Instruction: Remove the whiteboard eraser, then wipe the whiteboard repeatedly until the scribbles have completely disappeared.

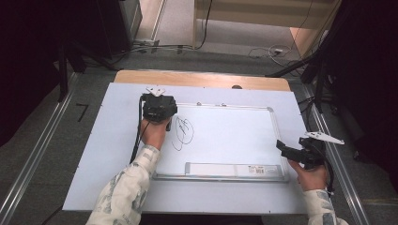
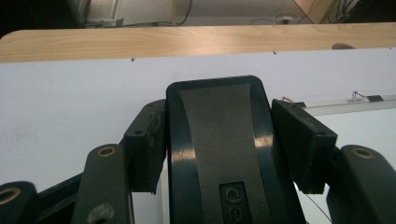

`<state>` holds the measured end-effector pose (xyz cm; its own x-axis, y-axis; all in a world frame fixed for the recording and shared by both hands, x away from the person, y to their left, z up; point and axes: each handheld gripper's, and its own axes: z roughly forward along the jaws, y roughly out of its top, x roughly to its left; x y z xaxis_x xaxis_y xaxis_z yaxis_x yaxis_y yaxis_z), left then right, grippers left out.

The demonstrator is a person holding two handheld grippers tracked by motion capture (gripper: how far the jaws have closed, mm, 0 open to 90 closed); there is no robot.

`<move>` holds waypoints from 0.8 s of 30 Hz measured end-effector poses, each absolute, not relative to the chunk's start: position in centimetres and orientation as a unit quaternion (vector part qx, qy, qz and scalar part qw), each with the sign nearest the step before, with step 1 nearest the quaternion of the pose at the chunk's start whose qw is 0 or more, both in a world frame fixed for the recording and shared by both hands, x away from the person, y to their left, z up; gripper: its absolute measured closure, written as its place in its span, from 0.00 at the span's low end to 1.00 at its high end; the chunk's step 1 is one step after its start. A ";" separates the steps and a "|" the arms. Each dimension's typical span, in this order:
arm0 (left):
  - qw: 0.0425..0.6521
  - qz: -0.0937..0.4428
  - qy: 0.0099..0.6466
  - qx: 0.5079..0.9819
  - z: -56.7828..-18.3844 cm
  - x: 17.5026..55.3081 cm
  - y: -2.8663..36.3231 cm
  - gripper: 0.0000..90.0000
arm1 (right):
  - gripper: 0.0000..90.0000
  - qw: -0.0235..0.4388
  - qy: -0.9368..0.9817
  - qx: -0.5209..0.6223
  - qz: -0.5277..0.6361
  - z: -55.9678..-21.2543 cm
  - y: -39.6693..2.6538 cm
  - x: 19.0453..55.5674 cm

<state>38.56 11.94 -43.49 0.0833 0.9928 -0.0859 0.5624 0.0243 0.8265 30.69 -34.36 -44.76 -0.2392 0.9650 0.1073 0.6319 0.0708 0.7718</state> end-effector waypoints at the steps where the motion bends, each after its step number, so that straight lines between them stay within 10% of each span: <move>1: 0.371 0.291 0.612 0.635 -43.6 38.5 11.9 0.44 | 0.06 0.226 0.696 0.574 0.368 -44.8 -34.4 30.7; 24: 0.372 0.285 0.614 0.635 -44.5 37.9 12.2 0.44 | 0.06 0.227 0.698 0.573 0.366 -44.8 -34.3 30.7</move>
